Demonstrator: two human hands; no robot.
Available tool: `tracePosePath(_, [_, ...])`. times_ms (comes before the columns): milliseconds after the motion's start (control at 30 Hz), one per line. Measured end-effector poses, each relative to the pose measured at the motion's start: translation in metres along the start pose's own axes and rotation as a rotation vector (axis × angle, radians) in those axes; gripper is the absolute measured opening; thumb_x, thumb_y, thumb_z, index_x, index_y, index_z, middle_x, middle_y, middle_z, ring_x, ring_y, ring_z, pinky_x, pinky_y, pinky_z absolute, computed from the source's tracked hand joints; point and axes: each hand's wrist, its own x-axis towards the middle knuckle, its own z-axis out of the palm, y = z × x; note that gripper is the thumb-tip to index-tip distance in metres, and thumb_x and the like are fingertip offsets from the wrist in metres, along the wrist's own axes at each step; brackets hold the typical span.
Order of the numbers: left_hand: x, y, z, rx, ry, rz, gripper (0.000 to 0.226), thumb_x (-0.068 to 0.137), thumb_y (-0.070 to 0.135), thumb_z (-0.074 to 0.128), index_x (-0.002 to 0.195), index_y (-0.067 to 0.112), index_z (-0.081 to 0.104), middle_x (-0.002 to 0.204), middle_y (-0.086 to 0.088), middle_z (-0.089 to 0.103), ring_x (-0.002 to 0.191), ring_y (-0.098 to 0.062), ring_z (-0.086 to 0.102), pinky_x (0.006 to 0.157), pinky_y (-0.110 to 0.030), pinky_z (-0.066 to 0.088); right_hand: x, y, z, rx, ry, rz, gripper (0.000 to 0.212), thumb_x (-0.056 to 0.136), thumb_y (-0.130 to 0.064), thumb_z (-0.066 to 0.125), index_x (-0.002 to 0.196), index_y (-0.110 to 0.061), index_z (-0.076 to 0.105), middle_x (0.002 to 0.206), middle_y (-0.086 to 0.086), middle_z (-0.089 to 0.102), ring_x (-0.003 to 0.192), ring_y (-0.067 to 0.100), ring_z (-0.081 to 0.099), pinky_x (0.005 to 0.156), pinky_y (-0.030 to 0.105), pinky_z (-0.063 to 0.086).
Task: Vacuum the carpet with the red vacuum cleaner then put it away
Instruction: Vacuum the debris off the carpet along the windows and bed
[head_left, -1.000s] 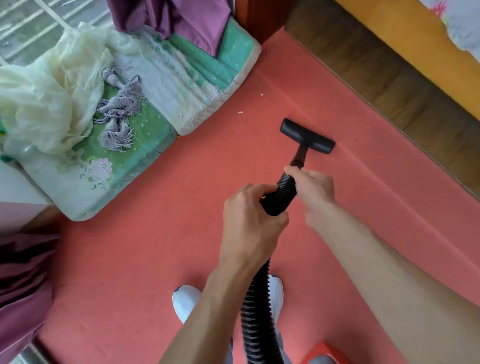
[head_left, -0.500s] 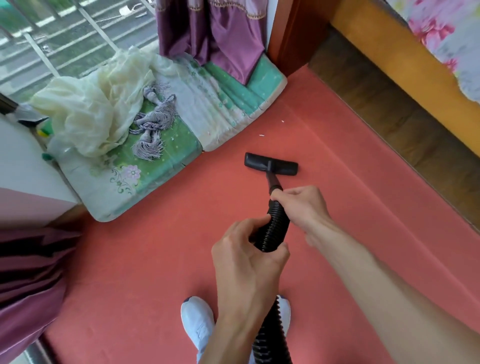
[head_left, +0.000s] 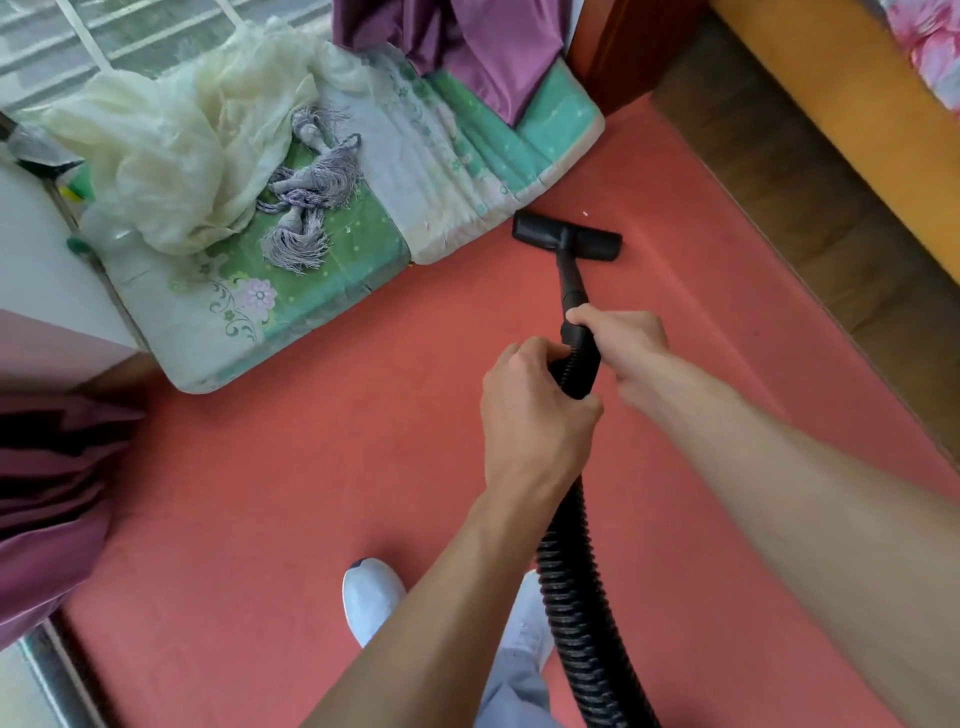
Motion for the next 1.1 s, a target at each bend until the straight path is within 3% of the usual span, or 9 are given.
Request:
tracePosePath(67, [-0.012,-0.004,-0.005,-0.011,-0.024,0.002,0.031,0.073,0.012,0.076,0.103,0.019,0.073,0.092,0.005,0.07,0.08,-0.014,0.065,0.071,-0.03,0.054,-0.008,0.009,-0.004,0.06,-0.039,0.053,0.04,0.065,-0.032,0.074,0.091,-0.001,0.071,0.079,0.007,0.065,0.072,0.023,0.057,0.065,0.032,0.044])
tracePosePath(167, [-0.035,-0.003,-0.018,-0.05,-0.063,0.074,0.035,0.071,0.014,0.079,0.104,0.023,0.074,0.092,0.01,0.07,0.082,-0.006,0.065,0.072,-0.019,0.051,-0.03,0.019,-0.015,0.11,-0.011,0.059,0.051,0.055,-0.037,0.071,0.085,0.004,0.071,0.073,0.008,0.065,0.068,0.022,0.057,0.066,0.034,0.043])
tracePosePath(300, [-0.056,0.006,-0.028,-0.073,-0.113,0.131,0.039,0.07,0.011,0.081,0.104,0.026,0.074,0.09,0.012,0.068,0.086,-0.005,0.066,0.074,-0.019,0.051,-0.057,0.025,-0.033,0.232,0.067,0.099,0.034,0.067,-0.027,0.071,0.075,0.005,0.067,0.066,0.004,0.056,0.062,0.018,0.049,0.061,0.031,0.037])
tracePosePath(400, [-0.058,0.015,-0.028,-0.108,-0.112,0.128,0.041,0.069,0.009,0.082,0.104,0.029,0.074,0.09,0.013,0.068,0.087,-0.007,0.067,0.074,-0.024,0.052,-0.064,0.021,-0.042,0.27,0.074,0.122,0.019,0.072,-0.023,0.07,0.066,-0.006,0.065,0.064,0.003,0.05,0.061,0.018,0.043,0.057,0.03,0.033])
tracePosePath(633, [-0.023,0.03,-0.019,-0.041,-0.004,0.207,0.042,0.068,0.007,0.082,0.104,0.027,0.075,0.085,0.012,0.066,0.083,-0.005,0.063,0.072,-0.009,0.045,-0.031,-0.004,-0.035,0.263,0.062,0.09,0.021,0.067,-0.029,0.072,0.062,-0.011,0.062,0.063,0.003,0.051,0.061,0.019,0.047,0.061,0.033,0.04])
tracePosePath(767, [0.011,0.029,-0.007,0.01,0.064,0.24,0.041,0.068,0.007,0.081,0.105,0.022,0.075,0.086,0.009,0.065,0.082,-0.009,0.061,0.072,-0.016,0.045,0.007,-0.025,-0.021,0.233,0.073,0.039,0.023,0.067,-0.029,0.07,0.073,-0.008,0.063,0.068,0.005,0.053,0.063,0.019,0.049,0.06,0.033,0.041])
tracePosePath(900, [0.047,0.031,0.004,0.06,0.073,0.266,0.043,0.067,0.005,0.078,0.109,0.014,0.073,0.091,0.002,0.065,0.086,-0.023,0.06,0.076,-0.034,0.05,0.047,-0.047,-0.005,0.269,0.127,0.074,0.046,0.073,-0.027,0.07,0.108,0.0,0.059,0.095,0.013,0.066,0.074,0.026,0.06,0.065,0.034,0.049])
tracePosePath(1100, [0.107,0.027,-0.001,0.18,-0.028,0.319,0.047,0.073,0.01,0.076,0.12,0.013,0.07,0.098,0.0,0.064,0.092,-0.023,0.056,0.074,-0.024,0.038,0.081,-0.074,0.023,0.29,0.194,0.082,0.029,0.08,-0.022,0.069,0.099,0.0,0.062,0.082,0.008,0.061,0.066,0.023,0.056,0.056,0.029,0.043])
